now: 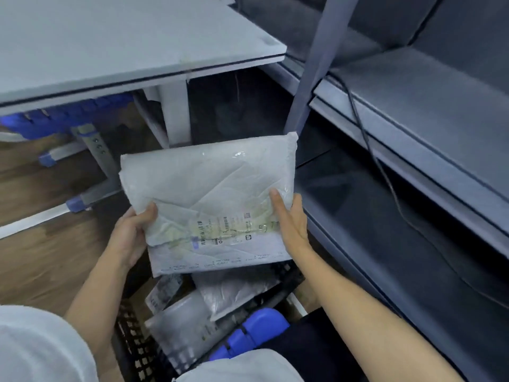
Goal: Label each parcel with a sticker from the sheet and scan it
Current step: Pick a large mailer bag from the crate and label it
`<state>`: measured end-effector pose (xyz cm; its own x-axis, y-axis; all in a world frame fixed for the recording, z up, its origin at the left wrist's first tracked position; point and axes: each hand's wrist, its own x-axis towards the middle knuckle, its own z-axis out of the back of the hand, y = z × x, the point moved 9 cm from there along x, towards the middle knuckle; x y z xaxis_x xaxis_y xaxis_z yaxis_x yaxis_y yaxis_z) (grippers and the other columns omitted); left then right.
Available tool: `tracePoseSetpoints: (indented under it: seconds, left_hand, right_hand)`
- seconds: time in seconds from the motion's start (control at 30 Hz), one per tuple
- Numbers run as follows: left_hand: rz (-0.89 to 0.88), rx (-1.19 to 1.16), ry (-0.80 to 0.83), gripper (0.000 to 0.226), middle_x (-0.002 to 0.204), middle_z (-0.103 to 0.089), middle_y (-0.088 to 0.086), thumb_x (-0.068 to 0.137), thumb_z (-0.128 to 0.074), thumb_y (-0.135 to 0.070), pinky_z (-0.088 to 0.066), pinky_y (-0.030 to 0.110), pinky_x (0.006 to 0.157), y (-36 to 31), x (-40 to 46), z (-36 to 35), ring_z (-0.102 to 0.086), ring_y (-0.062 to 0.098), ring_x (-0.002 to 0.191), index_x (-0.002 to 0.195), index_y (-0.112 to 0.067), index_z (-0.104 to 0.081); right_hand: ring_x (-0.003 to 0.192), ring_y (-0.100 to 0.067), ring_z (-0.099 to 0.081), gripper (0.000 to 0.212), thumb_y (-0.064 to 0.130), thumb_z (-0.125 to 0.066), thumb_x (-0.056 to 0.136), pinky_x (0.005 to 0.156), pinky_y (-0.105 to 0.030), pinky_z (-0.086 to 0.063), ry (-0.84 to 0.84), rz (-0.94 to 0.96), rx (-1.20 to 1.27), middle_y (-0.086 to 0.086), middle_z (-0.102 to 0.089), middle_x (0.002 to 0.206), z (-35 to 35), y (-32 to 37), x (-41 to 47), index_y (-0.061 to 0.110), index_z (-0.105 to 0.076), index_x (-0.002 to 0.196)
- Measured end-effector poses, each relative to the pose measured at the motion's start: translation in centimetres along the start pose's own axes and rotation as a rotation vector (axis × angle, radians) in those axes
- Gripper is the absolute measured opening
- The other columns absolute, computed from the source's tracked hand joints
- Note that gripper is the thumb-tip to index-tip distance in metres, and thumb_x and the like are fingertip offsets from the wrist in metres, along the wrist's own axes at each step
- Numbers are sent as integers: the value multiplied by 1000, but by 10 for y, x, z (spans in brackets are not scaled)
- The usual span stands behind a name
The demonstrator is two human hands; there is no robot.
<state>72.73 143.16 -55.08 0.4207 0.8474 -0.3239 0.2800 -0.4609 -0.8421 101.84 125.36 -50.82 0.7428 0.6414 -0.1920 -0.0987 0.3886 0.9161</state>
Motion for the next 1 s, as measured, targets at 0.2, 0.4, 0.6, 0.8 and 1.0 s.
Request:
tracePoseSetpoints:
  seconds: [0.2, 0.4, 0.6, 0.8, 1.0]
  left_hand:
    - [-176, 46, 55, 26, 102, -72, -1, 92, -53, -13, -58, 27, 79, -82, -24, -47, -70, 13, 91, 117, -9, -60]
    - [-230, -40, 95, 49, 131, -58, 11, 92, -52, -24, -54, 36, 89, -111, -49, -90, -59, 25, 115, 137, -5, -47]
    - [-186, -175, 192, 48, 130, -60, 10, 94, -49, -27, -55, 41, 87, -93, -69, -148, -61, 24, 113, 138, -7, -48]
    - [-186, -170, 281, 57, 124, -64, 11, 84, -61, -29, -58, 37, 81, -109, -69, -221, -65, 23, 106, 134, -3, -50]
    - [-246, -123, 404, 51, 122, -65, 12, 79, -67, -30, -57, 37, 83, -149, -69, -300, -65, 26, 108, 123, -5, -58]
  right_hand:
    - [80, -4, -61, 60, 89, -45, 66, 71, -33, -50, -132, 191, 2, 14, -63, 88, 40, 83, -22, 35, -46, 93]
    - [77, -4, -59, 58, 88, -46, 66, 71, -32, -47, -261, 335, -60, 16, -61, 82, 90, 175, -43, 33, -49, 86]
    - [73, -8, -56, 59, 87, -44, 65, 68, -35, -43, -385, 368, -169, 14, -59, 78, 150, 210, -62, 30, -47, 80]
    - [75, -14, -58, 62, 84, -48, 68, 77, -41, -48, -529, 359, -121, 9, -59, 78, 224, 220, -74, 23, -48, 81]
    - [73, -12, -57, 63, 82, -50, 70, 70, -36, -44, -689, 374, -38, 9, -59, 78, 290, 242, -85, 19, -50, 83]
